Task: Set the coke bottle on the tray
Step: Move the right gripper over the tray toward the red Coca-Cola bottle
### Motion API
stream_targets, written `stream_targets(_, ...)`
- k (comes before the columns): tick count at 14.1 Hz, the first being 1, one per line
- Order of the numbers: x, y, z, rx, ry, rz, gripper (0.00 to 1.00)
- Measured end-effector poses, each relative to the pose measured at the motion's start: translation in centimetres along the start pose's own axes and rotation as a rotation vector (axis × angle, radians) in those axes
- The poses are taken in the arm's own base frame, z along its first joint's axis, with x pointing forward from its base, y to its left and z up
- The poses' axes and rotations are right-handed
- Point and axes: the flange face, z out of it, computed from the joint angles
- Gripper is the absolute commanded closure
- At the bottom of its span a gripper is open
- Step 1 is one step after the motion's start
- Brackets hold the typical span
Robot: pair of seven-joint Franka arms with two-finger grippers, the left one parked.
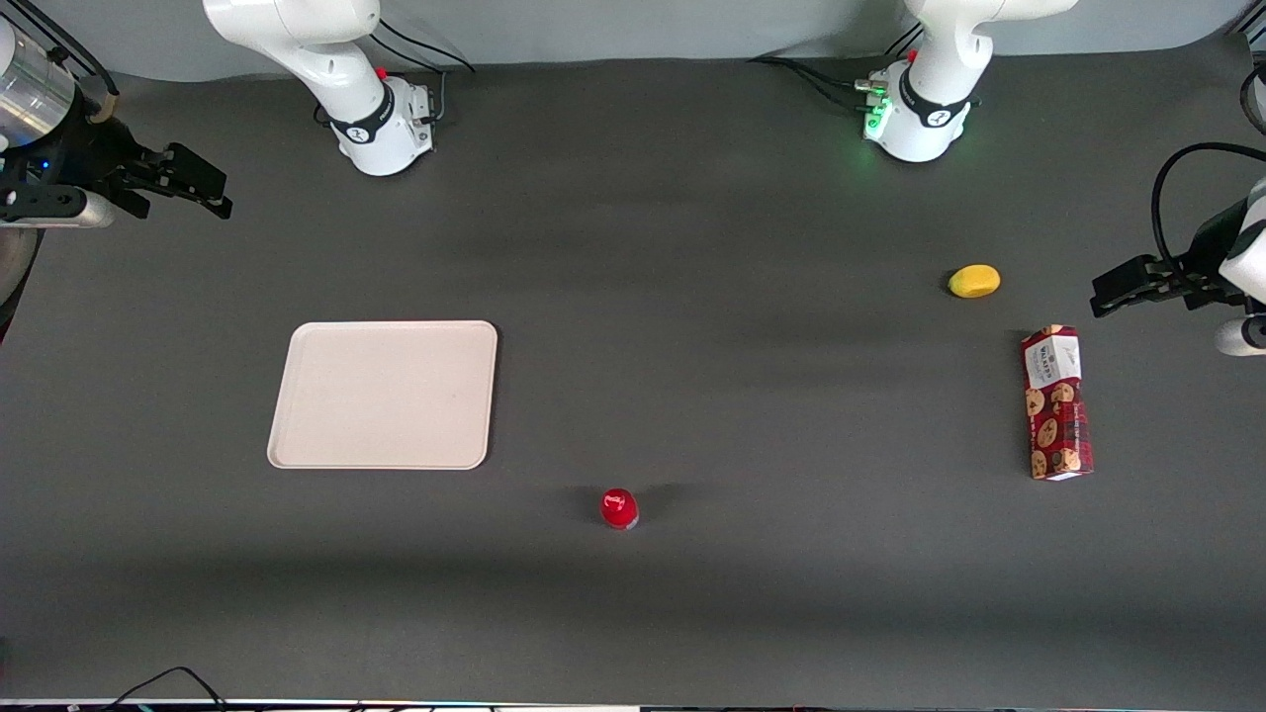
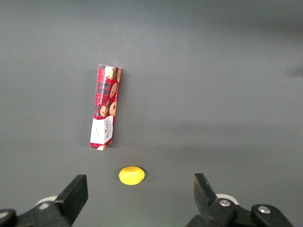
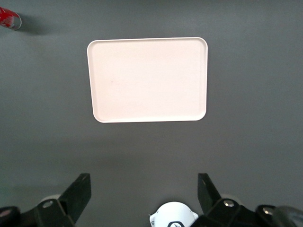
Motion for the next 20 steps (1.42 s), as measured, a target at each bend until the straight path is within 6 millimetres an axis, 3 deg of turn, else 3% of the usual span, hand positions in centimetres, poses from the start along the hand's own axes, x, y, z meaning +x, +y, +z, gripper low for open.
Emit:
stream_targets(4,0.3,0.4,0.1,0.006,0.004,0.007,0.0)
stream_targets(6,0.7,-1.2,-0.3,0.003,0.02,-0.021,0.0)
stream_targets(8,2.1,-5.8,-0.3,-0.002,0.035,-0.089,0.0)
stream_targets(10,4.6,-12.5,0.5,0.011,0.042,-0.091,0.0)
stream_targets(13,9.4,-21.1,4.4,0.033,0.037,-0.042,0.0)
stream_targets(17,14.6,-27.3,10.2,0.11,0.084,-0.003,0.0)
stream_targets(20,16.1,-30.7,11.7,0.168,0.148,0.03,0.0)
